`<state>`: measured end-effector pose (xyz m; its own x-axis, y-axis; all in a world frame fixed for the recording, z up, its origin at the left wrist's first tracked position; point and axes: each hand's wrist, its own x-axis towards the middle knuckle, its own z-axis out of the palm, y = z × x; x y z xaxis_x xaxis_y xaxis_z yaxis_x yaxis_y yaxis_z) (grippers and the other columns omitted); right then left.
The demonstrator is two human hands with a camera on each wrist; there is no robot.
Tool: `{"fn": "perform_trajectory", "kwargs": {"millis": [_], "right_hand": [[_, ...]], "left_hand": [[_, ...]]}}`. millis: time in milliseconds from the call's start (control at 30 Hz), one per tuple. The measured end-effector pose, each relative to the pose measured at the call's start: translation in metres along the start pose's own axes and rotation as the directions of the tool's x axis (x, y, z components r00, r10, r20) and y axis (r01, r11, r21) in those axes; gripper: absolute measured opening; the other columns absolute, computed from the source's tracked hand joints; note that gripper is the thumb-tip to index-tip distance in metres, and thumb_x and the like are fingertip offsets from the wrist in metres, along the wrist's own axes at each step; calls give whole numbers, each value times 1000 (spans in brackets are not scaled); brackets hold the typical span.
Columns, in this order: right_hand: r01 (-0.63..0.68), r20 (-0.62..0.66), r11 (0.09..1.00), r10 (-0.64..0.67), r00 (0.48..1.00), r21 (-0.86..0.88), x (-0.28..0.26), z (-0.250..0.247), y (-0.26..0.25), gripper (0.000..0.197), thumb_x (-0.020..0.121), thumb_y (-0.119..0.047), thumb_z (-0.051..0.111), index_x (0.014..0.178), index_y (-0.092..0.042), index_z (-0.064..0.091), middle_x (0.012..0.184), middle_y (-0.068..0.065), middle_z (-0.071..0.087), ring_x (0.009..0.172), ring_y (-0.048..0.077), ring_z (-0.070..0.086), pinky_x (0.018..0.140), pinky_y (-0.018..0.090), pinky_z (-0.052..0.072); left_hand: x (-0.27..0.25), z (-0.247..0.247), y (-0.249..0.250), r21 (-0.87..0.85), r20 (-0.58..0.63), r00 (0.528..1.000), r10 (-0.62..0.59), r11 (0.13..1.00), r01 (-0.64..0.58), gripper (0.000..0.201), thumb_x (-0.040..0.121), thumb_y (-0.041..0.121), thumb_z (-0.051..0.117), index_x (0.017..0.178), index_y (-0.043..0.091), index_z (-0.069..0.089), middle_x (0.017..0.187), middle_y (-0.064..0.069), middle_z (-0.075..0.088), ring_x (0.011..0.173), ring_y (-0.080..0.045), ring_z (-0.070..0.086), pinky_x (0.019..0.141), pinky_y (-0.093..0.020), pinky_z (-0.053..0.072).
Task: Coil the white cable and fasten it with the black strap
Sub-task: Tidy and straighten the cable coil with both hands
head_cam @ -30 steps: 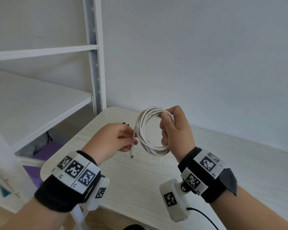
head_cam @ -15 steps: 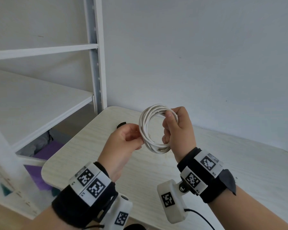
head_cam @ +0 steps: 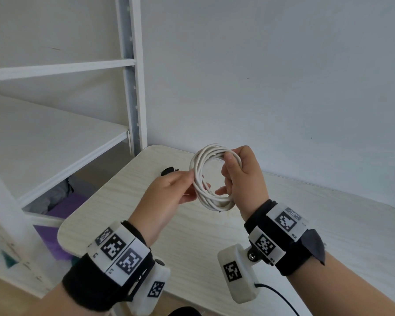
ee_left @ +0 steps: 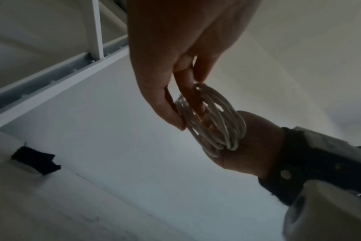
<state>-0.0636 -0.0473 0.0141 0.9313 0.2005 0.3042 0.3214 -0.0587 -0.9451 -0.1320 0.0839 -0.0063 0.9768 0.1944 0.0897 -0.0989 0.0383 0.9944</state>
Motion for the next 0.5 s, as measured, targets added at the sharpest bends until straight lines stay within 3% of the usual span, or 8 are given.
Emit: {"fn": "perform_trajectory", "kwargs": {"millis": [133, 200, 267, 333, 400, 500], "right_hand": [[-84, 52, 993, 80, 995, 80, -2, 1, -3, 18, 95, -17, 42, 78, -15, 41, 61, 1, 39, 33, 2, 33, 46, 30, 52], [-86, 67, 994, 81, 994, 70, -2, 2, -3, 18, 95, -18, 42, 78, -16, 41, 61, 1, 39, 34, 2, 32, 42, 27, 49], [-63, 66, 998, 62, 996, 17, -1, 2, -3, 17, 95, -19, 42, 78, -16, 41, 63, 1, 42, 35, 4, 33, 38, 25, 43], [-34, 70, 998, 38, 997, -58, -1, 4, -2, 18, 95, -21, 42, 77, -19, 41, 64, 2, 44, 39, 9, 34, 37, 23, 37], [5, 97, 991, 8, 995, -132, -3, 9, 0, 19, 94, -22, 43, 75, -21, 41, 65, 2, 46, 42, 10, 36, 37, 24, 36], [91, 155, 964, -53, 986, -249, -7, 17, 3, 19, 94, -23, 45, 75, -21, 41, 64, 2, 48, 47, 11, 39, 46, 28, 38]], "left_hand": [[1, -5, 1, 72, -41, 999, 15, 997, -12, 32, 90, 28, 58, 85, 0, 73, 84, -13, 75, 82, -23, 72, 79, -30, 58], [0, -9, 2, 35, -101, 995, 3, 999, 1, 33, 85, 23, 65, 69, -6, 59, 79, -25, 68, 76, -30, 72, 72, -31, 60], [0, -11, 5, -45, -118, 992, -41, 998, 36, 26, 85, 18, 66, 71, 6, 47, 93, -34, 66, 80, -36, 72, 68, -33, 60], [0, -11, 9, -131, -88, 991, -96, 988, 84, 18, 89, 21, 60, 87, 6, 49, 97, -30, 68, 79, -36, 71, 68, -36, 59], [0, -9, 11, -136, -42, 991, -125, 984, 119, 30, 94, 36, 49, 103, 8, 55, 82, -16, 68, 72, -27, 70, 67, -39, 58], [2, -9, 16, 57, 11, 991, -134, 989, 133, 47, 89, 59, 38, 98, 19, 61, 61, -3, 62, 57, -14, 65, 59, -34, 57]]}}
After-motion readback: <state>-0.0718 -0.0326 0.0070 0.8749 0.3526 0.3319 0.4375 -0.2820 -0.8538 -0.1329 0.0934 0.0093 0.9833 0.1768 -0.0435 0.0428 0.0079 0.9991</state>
